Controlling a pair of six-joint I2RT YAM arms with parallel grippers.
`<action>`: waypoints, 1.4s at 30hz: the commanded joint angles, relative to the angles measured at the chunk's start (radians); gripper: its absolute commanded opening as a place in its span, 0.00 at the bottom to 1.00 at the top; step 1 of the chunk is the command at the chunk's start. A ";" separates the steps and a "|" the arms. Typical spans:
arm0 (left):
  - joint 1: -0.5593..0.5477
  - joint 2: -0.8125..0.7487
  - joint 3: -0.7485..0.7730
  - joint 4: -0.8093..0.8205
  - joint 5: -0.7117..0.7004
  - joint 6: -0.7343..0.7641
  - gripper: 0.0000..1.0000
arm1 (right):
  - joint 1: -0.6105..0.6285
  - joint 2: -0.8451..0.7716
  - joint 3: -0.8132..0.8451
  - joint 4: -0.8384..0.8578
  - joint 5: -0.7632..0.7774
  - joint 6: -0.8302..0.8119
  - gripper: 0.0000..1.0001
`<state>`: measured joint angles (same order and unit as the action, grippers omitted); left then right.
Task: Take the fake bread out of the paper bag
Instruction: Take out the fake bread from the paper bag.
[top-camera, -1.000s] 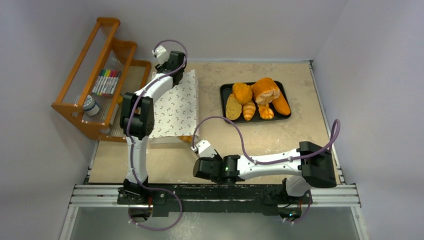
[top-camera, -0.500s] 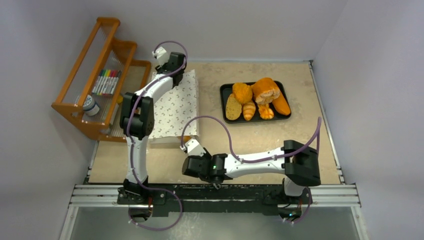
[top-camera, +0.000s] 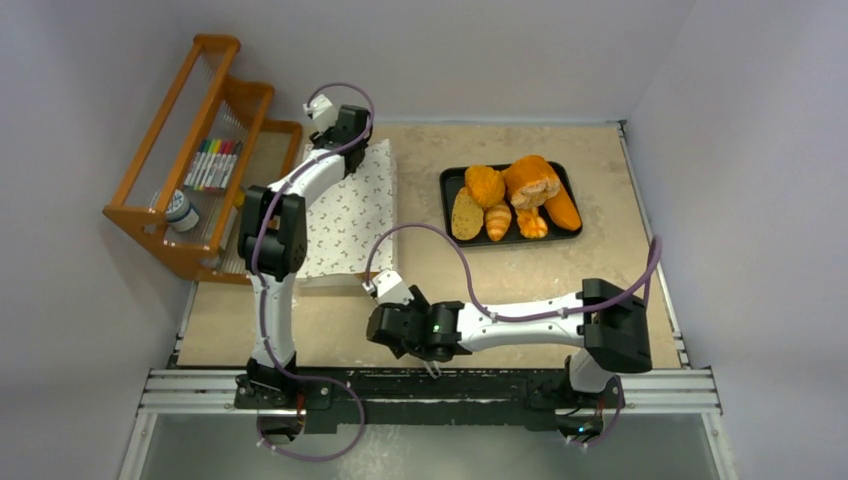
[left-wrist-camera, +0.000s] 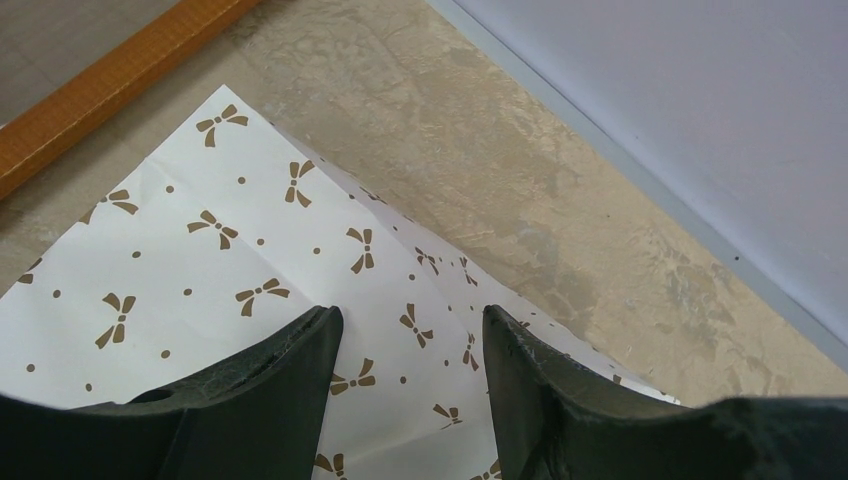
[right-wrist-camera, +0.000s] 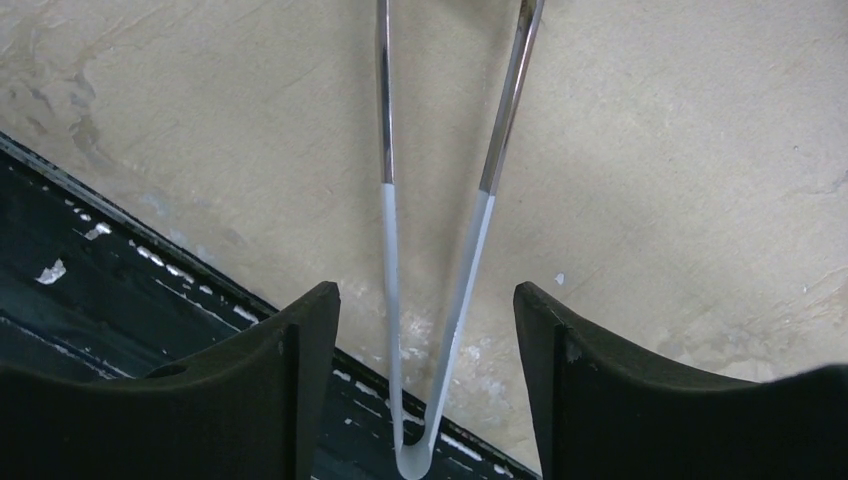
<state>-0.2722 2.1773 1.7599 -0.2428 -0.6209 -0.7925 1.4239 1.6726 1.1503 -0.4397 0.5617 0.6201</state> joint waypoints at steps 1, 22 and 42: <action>0.006 -0.069 -0.008 0.037 0.000 -0.001 0.55 | -0.002 -0.038 -0.055 0.048 -0.037 0.009 0.67; 0.005 -0.053 -0.012 0.021 0.004 -0.027 0.55 | -0.089 0.061 -0.207 0.352 -0.147 -0.064 0.63; 0.005 -0.050 -0.041 0.042 0.018 -0.037 0.55 | -0.158 0.139 -0.083 0.368 -0.120 -0.138 0.52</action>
<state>-0.2722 2.1765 1.7294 -0.2237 -0.6094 -0.8188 1.2884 1.7969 1.0126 -0.0544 0.4011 0.5037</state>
